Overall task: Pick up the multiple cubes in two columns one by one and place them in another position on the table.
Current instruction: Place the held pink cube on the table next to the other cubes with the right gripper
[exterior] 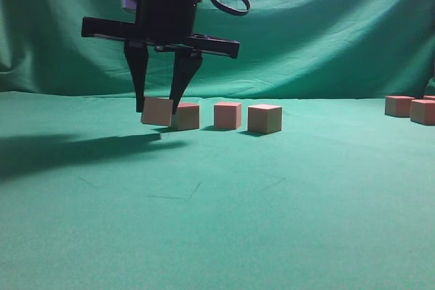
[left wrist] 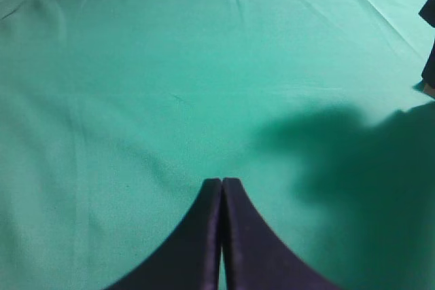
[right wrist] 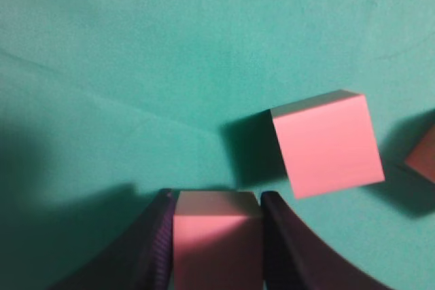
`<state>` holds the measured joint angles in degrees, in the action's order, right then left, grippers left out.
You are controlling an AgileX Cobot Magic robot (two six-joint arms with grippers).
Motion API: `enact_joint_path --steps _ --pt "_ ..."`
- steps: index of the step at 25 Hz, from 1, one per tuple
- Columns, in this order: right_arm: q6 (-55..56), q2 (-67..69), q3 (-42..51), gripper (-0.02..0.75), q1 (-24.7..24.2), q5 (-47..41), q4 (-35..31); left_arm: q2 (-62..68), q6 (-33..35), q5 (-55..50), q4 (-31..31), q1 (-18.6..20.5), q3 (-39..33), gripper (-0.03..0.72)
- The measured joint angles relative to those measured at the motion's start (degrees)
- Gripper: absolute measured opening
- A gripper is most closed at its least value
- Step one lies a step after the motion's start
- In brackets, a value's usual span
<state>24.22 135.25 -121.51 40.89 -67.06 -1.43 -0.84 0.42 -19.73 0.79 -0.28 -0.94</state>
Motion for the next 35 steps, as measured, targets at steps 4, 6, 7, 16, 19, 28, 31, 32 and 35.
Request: enact_joint_path --steps 4,6,7,16,19,28,31,32,35 --pt "-0.9 0.3 0.0 0.265 0.0 0.0 0.0 0.0 0.0 0.0 0.0 0.0 0.0 0.000" --pt "-1.9 0.9 0.0 0.265 0.0 0.0 -0.2 0.0 0.0 0.0 0.0 0.0 0.0 0.000" --pt "-2.5 1.1 0.0 0.265 0.0 0.0 -0.4 0.0 0.0 0.0 0.0 0.0 0.0 0.000" --pt "-5.1 1.7 0.0 0.439 0.0 -0.1 -3.0 0.0 0.0 0.0 0.0 0.0 0.0 0.000" --pt "-5.1 1.7 -0.1 0.439 0.0 -0.4 -3.9 0.0 0.0 0.0 0.0 0.0 0.0 0.000" --pt "-6.0 1.6 -5.5 0.465 0.0 -3.6 -5.4 0.0 0.0 0.0 0.0 0.0 0.0 0.000" --pt "-6.8 1.3 -10.2 0.465 0.0 -3.8 -5.5 0.0 0.0 0.0 0.0 0.0 0.0 0.000" --pt "-6.9 1.2 -11.8 0.465 0.0 -3.8 -5.5 0.0 0.0 0.0 0.0 0.0 0.0 0.000" --pt "-8.9 -0.8 -14.1 0.465 0.0 -4.0 -5.6 0.0 0.0 0.0 0.0 0.0 0.0 0.000"
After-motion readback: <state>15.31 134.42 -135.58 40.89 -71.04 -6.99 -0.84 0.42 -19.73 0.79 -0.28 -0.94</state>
